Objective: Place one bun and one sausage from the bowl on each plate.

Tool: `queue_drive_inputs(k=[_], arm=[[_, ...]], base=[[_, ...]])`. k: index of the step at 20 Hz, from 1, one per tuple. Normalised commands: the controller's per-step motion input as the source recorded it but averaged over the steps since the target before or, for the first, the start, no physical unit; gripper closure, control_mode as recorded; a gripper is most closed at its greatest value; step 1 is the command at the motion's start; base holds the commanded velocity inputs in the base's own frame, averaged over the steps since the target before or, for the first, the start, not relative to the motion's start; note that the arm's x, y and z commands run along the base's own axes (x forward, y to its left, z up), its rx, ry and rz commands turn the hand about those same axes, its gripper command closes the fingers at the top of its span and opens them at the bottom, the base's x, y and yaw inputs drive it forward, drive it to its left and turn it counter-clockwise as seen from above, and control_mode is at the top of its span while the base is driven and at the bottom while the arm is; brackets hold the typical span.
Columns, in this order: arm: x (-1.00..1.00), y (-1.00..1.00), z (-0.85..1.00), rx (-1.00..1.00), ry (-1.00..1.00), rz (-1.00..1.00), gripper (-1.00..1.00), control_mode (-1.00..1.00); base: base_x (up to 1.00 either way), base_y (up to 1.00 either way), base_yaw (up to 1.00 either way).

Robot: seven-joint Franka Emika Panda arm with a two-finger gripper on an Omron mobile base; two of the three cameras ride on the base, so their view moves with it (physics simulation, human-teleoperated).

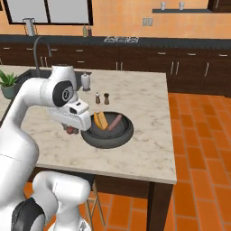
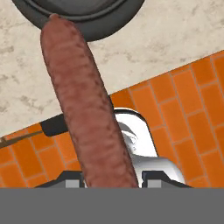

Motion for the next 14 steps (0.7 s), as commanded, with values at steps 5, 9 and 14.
queue_drive_inputs(k=[5,9,14], arm=[[-0.66,0.13,0.22,-0.01,-0.08,0.23,1.0,-1.0],[-0.31,0.01,0.16,0.0,-0.07,0.0,1.0,-1.0],[0.0,0.0,0.11,0.0,-0.03,0.01,1.0,1.0]], base=[[0.0,0.0,0.0],[0.0,0.0,0.0],[-0.21,0.0,0.04]])
